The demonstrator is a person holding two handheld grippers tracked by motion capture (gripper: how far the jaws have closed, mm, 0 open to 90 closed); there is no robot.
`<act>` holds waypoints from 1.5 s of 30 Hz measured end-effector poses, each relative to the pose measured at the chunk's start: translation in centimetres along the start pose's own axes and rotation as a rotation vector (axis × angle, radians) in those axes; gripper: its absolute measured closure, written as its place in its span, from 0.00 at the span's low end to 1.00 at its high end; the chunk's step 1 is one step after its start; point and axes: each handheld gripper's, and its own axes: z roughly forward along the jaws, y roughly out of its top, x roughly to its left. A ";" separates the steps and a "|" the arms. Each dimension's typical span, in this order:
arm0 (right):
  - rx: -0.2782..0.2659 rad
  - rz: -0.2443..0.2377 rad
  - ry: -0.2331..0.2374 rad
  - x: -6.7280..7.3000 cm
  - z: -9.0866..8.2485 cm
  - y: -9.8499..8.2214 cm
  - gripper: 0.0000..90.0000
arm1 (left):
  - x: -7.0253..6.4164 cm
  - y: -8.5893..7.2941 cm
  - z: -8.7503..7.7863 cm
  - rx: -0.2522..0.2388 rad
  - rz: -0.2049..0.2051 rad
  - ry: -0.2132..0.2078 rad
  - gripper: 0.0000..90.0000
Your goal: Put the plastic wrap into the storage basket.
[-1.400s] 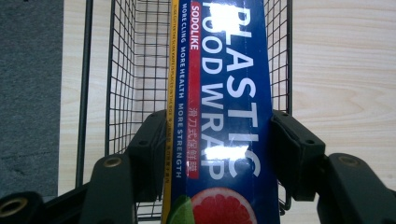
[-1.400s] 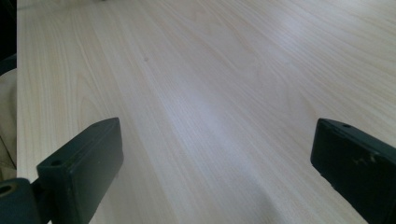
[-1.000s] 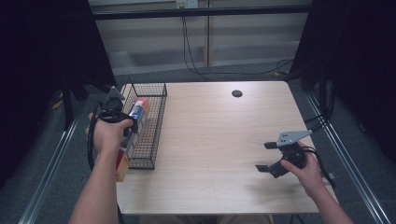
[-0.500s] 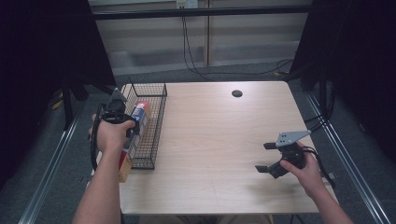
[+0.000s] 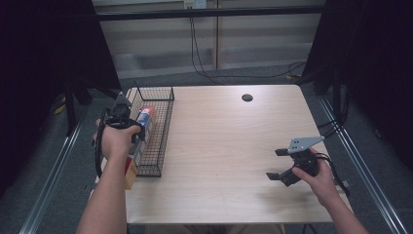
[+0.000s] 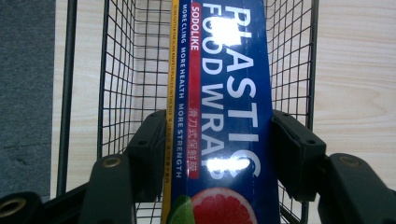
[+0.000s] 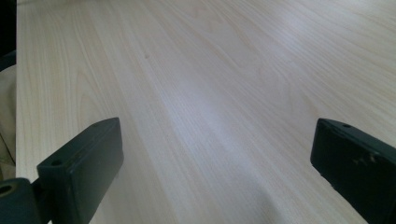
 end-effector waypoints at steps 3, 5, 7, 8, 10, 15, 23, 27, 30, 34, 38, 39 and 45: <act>0.005 -0.004 0.000 0.0 0.1 0.0 0.03 | 0.0 0.0 0.2 -0.005 -0.011 -0.001 0.47; 0.006 -0.003 0.000 0.0 0.1 0.0 0.03 | -0.1 0.0 0.3 -0.003 -0.020 0.000 0.47; 0.004 -0.003 0.000 -0.1 0.1 0.0 0.03 | -0.1 0.1 0.3 0.001 -0.022 -0.004 0.47; 0.005 -0.002 0.000 -0.1 0.1 0.0 0.03 | 0.0 0.1 0.4 -0.001 -0.022 -0.001 0.47; 0.005 -0.004 -0.001 -0.1 0.1 0.0 0.03 | -0.2 0.1 0.6 0.002 -0.028 0.000 0.47; 0.007 -0.004 0.000 0.0 0.0 0.0 0.03 | -0.2 0.2 0.9 0.007 -0.025 -0.002 0.47; 0.007 -0.004 0.002 0.0 0.1 0.0 0.03 | -0.2 0.2 1.3 0.012 -0.039 0.012 0.47; 0.007 -0.004 0.001 0.0 0.0 0.0 0.03 | -0.1 0.3 1.6 0.015 -0.036 0.012 0.47; 0.007 -0.006 0.005 0.0 0.1 0.0 0.03 | -0.1 0.3 1.6 0.011 -0.043 0.015 0.47; 0.009 -0.006 0.005 0.0 0.1 0.0 0.03 | -0.1 0.3 1.6 0.012 -0.044 0.015 0.47; 0.010 -0.004 0.003 0.0 0.1 0.0 0.03 | -0.1 0.3 1.8 0.010 -0.043 0.017 0.47; 0.009 -0.004 0.004 0.0 0.1 0.0 0.03 | 0.0 0.3 1.8 0.014 -0.035 0.021 0.47; 0.008 -0.009 0.003 0.0 0.1 0.0 0.03 | -0.2 0.2 1.9 0.004 -0.060 0.026 0.46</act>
